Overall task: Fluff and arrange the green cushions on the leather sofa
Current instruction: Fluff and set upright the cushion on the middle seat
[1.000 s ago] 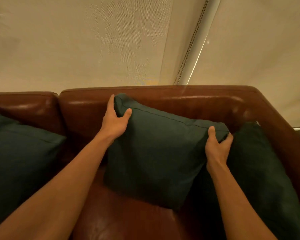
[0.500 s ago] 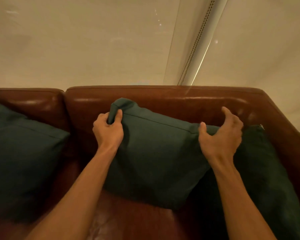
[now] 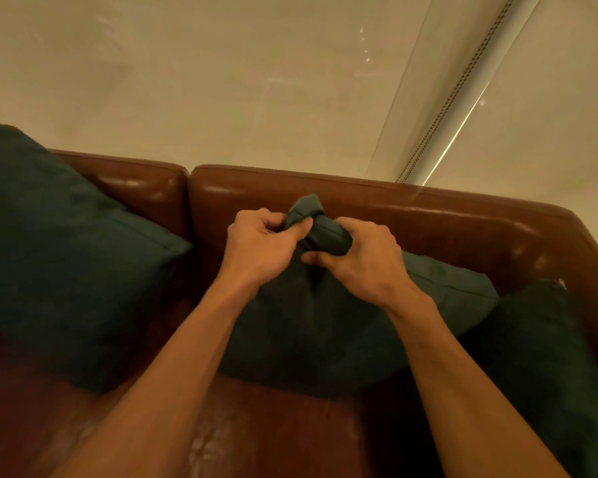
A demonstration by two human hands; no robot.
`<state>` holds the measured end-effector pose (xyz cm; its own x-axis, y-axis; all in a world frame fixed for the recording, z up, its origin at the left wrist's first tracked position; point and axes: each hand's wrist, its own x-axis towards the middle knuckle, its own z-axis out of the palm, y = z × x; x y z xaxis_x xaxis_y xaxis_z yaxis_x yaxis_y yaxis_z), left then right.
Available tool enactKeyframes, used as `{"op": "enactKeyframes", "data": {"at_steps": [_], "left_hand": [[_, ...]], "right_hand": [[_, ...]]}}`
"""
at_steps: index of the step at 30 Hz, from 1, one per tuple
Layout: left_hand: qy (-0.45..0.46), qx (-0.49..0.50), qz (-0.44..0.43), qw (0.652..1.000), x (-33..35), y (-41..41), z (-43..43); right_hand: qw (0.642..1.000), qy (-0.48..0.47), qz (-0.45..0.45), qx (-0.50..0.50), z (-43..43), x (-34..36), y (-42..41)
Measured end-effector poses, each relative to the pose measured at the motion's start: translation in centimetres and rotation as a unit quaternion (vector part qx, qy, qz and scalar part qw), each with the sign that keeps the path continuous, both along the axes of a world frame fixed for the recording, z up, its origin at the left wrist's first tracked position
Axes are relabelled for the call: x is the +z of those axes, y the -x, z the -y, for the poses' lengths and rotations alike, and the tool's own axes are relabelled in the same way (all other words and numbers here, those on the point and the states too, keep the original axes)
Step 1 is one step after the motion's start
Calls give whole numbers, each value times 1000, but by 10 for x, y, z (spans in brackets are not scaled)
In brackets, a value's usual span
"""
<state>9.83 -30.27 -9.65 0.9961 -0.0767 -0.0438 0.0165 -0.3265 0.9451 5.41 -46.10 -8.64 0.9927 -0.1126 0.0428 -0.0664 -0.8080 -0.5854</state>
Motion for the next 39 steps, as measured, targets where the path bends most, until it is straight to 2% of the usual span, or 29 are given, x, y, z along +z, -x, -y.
{"op": "enactKeyframes", "data": {"at_steps": [3,4,7,9,12,16,17,20,22,24,26,33,39], "left_hand": [[53,-117,-70,989,-16,13,-25],[73,-115,-91,987,-23,18,-38],[33,-2,-107,994,-60,33,-84],[35,66,-167,983,-87,47,-110],[25,63,-246,967,-110,79,-127],[-75,69,-216,971,-123,81,-147],[-57,76,-221,971,-122,76,-152],[95,78,-216,969,-99,74,-153],[132,61,-201,969,-81,74,-153],[200,57,-221,953,-67,70,-157],[231,71,-218,946,-54,65,-159],[187,162,-111,963,-14,39,-151],[103,135,-94,981,-15,3,-155]], "right_hand": [[998,-50,12,-19,4,-25,13],[996,-76,21,-29,6,-31,17],[987,-139,54,-58,16,-29,25],[978,-178,77,-81,23,-16,32],[957,-249,121,-90,38,5,51],[933,-317,148,-87,50,20,80],[929,-323,153,-94,52,22,86],[913,-346,169,-131,60,29,93],[902,-368,175,-147,66,35,93],[890,-386,176,-165,68,39,92],[882,-403,168,-178,70,40,89],[862,-461,87,-194,77,26,67],[841,-484,17,-241,79,-25,50]]}}
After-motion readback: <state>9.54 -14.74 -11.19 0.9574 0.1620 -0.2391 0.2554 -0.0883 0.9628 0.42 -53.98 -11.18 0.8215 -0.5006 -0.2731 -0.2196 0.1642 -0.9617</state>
